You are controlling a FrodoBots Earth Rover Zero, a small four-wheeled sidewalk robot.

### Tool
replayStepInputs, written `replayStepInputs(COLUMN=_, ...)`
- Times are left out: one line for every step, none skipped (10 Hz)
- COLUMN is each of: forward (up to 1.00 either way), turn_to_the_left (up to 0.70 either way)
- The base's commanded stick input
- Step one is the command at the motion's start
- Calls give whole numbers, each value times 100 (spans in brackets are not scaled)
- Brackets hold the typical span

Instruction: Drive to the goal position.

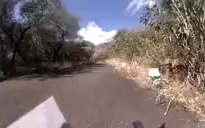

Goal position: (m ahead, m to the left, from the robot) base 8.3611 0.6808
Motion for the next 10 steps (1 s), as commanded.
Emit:
replayStepInputs(forward=50, turn_to_the_left=0)
replayStepInputs(forward=50, turn_to_the_left=0)
replayStepInputs(forward=50, turn_to_the_left=0)
replayStepInputs(forward=50, turn_to_the_left=0)
replayStepInputs(forward=50, turn_to_the_left=0)
replayStepInputs(forward=50, turn_to_the_left=0)
replayStepInputs(forward=50, turn_to_the_left=0)
replayStepInputs(forward=50, turn_to_the_left=0)
replayStepInputs(forward=50, turn_to_the_left=0)
replayStepInputs(forward=50, turn_to_the_left=0)
